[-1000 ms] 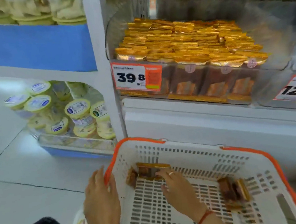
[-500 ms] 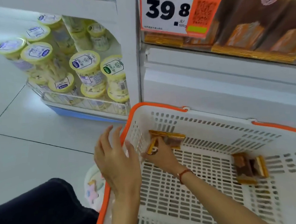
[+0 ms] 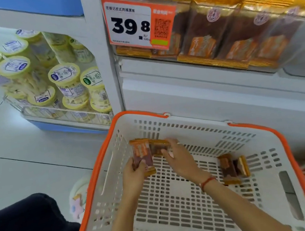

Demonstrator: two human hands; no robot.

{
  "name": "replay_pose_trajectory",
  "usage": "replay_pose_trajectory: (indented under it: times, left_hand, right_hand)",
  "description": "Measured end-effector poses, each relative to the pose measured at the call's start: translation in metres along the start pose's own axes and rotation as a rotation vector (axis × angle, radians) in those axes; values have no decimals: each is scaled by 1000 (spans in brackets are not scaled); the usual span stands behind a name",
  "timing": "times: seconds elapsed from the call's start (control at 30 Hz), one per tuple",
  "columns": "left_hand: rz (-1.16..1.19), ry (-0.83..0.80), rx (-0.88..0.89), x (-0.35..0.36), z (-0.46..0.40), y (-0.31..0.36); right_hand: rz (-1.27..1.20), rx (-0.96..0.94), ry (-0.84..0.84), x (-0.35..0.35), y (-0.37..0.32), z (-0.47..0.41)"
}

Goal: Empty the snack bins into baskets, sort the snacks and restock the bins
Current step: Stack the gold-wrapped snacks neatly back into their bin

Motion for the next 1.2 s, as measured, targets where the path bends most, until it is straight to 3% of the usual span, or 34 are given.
replay_pose_trajectory:
  times: [0.1,0.3,0.43,0.57,0.67,0.77,0.97,1.07,1.2]
  left_hand:
    - [262,-136,-264,7,6,-14]
    - [229,-173,-244,4,8,-11]
    - [92,-156,-200,2,4,-12]
    - [-499,37,91,-10,8,9]
    - [-680,181,198,-14,22,30]
    - [-602,132,148,-8,27,35]
    - [-225,-232,-24,26,33,25]
    - [-125,-295,-135,49,37,8]
    - [113,-351,-241,76,40,-6]
  right_hand:
    - [450,-251,105,19,5,-12]
    - [680,-271,207,37,10,-21]
    - [268,-69,206,15,34,-14]
    - [-460,296,-19,-20,59,18]
    - [-648,343,-19,-51,59,49]
    - [-735,369,-53,-62,55,65]
    - [-591,193,-168,-62,6,74]
    - [-573,134,-8,-60,-6,75]
    - [-453,212,235,-48,10,78]
Point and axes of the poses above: each hand's wrist, its own z-axis away from the middle knuckle, its own x-axis out of the palm, y = z × x, the point moved 9 cm from there along -z, towards the middle knuckle, and after that the axes turned 3 degrees about -x, right-handed, at the moved point
